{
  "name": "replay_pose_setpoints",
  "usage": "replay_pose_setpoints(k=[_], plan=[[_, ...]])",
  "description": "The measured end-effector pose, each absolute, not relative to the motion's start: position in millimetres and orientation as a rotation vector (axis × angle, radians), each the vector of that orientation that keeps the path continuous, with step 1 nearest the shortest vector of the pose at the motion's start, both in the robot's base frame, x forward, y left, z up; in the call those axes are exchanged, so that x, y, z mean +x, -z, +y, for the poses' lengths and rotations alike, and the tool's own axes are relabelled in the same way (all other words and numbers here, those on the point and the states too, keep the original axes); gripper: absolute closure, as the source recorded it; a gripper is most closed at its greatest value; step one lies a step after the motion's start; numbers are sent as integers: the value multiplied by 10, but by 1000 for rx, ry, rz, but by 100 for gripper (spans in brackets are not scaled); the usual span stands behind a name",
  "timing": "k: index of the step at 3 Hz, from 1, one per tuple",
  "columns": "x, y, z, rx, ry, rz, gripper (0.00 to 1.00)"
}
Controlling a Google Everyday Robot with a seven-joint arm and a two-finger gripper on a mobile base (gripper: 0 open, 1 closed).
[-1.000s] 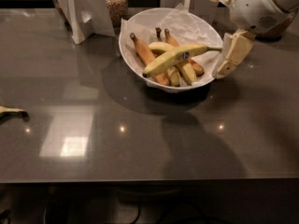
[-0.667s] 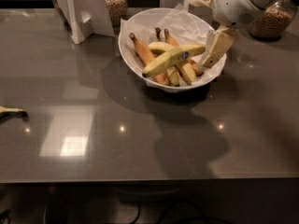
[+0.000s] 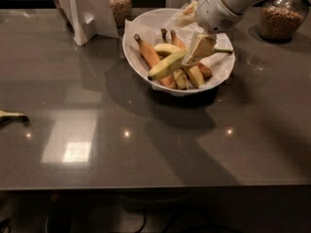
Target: Pick banana from white bowl
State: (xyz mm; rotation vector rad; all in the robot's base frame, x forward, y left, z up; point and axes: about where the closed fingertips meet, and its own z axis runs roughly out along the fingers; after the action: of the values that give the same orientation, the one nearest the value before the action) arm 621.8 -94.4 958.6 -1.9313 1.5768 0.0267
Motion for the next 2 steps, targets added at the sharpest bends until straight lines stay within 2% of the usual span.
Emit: replay_pose_setpoints(k=[2], plan=[[6394,-9273,-896,-2023,-16,1613,32]])
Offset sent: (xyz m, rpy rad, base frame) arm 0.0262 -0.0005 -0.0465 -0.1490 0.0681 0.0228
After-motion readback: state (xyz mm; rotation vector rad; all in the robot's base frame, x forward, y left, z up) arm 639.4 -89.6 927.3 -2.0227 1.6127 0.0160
